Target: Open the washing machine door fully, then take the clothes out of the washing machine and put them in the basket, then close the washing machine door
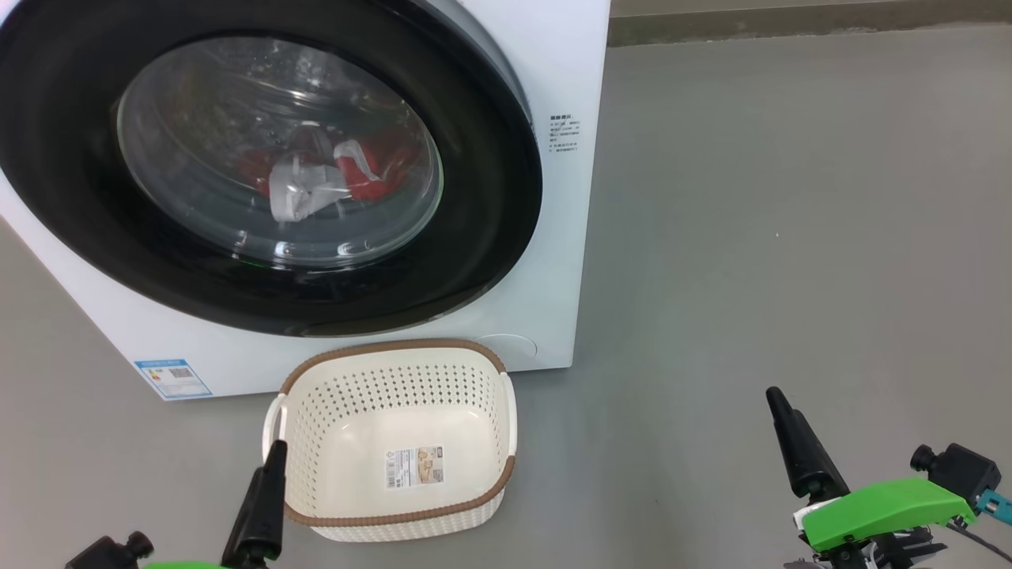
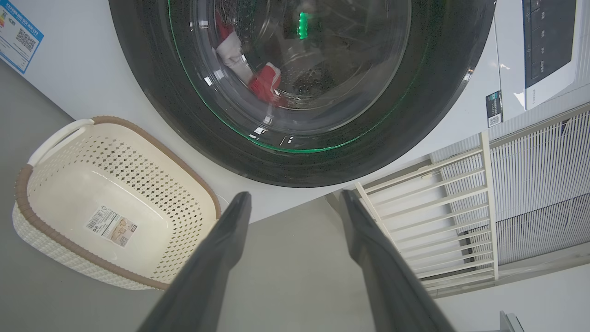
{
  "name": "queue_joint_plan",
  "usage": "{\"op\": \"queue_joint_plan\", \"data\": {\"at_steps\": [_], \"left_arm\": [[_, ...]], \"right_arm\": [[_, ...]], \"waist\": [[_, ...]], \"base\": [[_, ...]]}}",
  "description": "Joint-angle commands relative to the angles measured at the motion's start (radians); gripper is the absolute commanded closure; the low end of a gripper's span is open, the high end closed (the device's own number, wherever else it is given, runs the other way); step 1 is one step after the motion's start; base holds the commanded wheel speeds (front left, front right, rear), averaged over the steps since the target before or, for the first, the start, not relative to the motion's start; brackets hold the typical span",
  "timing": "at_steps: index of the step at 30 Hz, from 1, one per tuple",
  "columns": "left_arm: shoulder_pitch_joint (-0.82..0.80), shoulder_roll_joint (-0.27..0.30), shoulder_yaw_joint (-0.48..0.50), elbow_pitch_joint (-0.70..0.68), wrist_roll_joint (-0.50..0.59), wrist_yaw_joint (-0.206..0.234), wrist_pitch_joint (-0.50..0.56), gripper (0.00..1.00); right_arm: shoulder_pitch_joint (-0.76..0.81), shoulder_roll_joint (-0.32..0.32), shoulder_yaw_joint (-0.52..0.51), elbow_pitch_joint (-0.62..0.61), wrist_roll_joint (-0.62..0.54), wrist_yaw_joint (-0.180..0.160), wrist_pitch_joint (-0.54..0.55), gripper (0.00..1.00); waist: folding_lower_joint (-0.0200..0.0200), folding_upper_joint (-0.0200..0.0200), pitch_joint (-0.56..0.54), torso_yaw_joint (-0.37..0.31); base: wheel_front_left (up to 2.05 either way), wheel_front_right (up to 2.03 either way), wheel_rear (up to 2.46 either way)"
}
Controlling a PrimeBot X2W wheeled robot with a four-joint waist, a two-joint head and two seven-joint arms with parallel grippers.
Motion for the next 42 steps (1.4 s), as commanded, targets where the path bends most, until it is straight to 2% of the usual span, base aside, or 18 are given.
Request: {"op": "queue_joint_plan", "data": {"at_steps": [1,42], "left_arm": [[-0.044,0.015,0.015,-0.04,0.044,-0.003,-0.018,0.0],[-0.054,0.019,0.024,-0.124,0.508,0.001,-0.135,0.0]], "right_arm": [[-0.053,-0.012,0.021,-0.038,-0.056,0.0,-0.017,0.0],[-0.086,-0.023,0.13,-0.108,-0.513,0.0,-0.135,0.0]], "waist": [[-0.0001,0.0,0.001,0.0],[-0.0001,0.0,0.004,-0.006]], "base": [[0.0,0.0,0.0],[0.0,0.0,0.0]]}}
